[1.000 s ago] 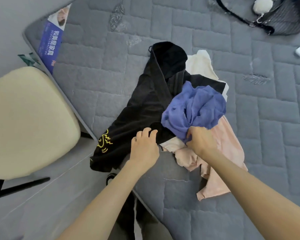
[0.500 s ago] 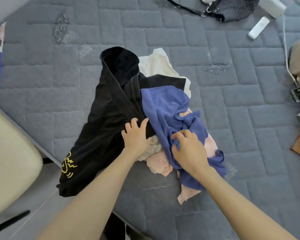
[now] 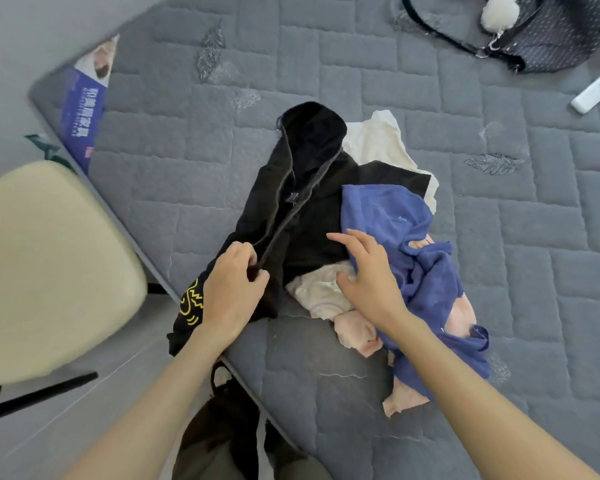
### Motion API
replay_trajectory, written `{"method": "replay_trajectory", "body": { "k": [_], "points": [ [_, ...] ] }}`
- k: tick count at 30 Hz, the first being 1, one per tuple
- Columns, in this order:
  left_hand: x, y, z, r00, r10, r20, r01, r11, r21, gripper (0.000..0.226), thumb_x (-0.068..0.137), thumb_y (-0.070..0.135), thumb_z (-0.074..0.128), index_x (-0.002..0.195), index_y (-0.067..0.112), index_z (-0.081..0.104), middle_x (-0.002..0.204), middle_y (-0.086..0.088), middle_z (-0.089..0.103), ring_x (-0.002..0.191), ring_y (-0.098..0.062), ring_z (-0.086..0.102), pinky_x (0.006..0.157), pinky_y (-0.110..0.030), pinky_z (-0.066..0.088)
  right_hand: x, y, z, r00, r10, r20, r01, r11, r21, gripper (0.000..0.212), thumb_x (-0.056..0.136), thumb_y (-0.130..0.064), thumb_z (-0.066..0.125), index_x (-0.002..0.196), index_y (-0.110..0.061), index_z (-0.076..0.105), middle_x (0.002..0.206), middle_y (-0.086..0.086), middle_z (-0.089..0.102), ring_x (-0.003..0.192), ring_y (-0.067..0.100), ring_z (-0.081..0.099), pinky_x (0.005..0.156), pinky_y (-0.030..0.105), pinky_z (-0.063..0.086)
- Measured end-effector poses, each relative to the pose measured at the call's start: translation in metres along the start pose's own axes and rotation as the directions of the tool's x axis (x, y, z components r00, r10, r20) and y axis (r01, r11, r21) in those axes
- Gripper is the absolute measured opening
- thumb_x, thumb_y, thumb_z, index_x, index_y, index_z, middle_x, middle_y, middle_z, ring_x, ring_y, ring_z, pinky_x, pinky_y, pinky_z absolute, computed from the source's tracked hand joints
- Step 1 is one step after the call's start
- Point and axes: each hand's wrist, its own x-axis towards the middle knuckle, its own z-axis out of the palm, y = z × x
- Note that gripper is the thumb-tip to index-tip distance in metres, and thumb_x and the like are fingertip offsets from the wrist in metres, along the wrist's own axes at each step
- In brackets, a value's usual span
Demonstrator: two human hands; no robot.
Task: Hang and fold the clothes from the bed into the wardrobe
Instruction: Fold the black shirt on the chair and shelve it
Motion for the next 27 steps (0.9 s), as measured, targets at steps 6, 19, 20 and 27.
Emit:
{"method": "replay_trajectory", "body": {
  "k": [6,19,20,27],
  "points": [
    [-0.029,-0.044,-0.095,0.996,0.04,-0.085,-0.033,0.996,0.085,0.03,0.079,0.01,0.061,0.074,0.021,0.034,0.076,0.009,0.038,0.07,-0.014,0.038,0.052,-0.022,0.03,0.015,-0.085,0.031,0.978,-0.206,0.02,0.207,0.975,-0.083,0.086,0.076,-0.002,0.065,0.146,-0.04,0.03,0.158,0.001,0.013,0.138,0.02,0.016,0.103,0.025,0.025],
    [-0.126,-0.116,-0.253,0.988,0.111,-0.107,-0.11,0.994,0.01,0.021,0.077,-0.003,0.063,0.089,0.013,0.056,0.091,-0.002,0.064,0.078,-0.021,0.059,0.061,-0.035,0.052,0.042,-0.267,0.122,0.566,-0.314,0.762,0.722,0.635,-0.275,0.048,0.075,-0.027,0.073,0.12,-0.022,0.056,0.144,0.003,0.044,0.141,0.028,0.027,0.114,0.062,-0.005],
    [-0.135,-0.122,-0.265,0.988,0.074,-0.133,-0.076,0.997,-0.008,0.024,0.078,-0.004,0.064,0.087,0.016,0.055,0.091,-0.002,0.064,0.078,-0.021,0.059,0.062,-0.036,0.052,0.036,-0.28,0.127,0.527,-0.296,0.796,0.712,0.666,-0.224,0.042,0.075,-0.029,0.073,0.113,-0.019,0.059,0.127,0.002,0.058,0.128,0.025,0.043,0.115,0.06,-0.004],
    [-0.159,-0.177,-0.342,0.893,-0.372,-0.252,0.312,0.917,-0.249,0.033,0.086,0.005,0.051,0.077,0.032,0.034,0.07,0.003,0.046,0.06,-0.012,0.042,0.055,-0.028,0.038,0.013,-0.393,0.147,0.463,-0.639,0.615,0.872,0.454,-0.185,0.021,0.075,-0.02,0.066,0.07,-0.02,0.046,0.065,-0.004,0.045,0.079,0.021,0.052,0.121,0.035,0.01]
  ]
}}
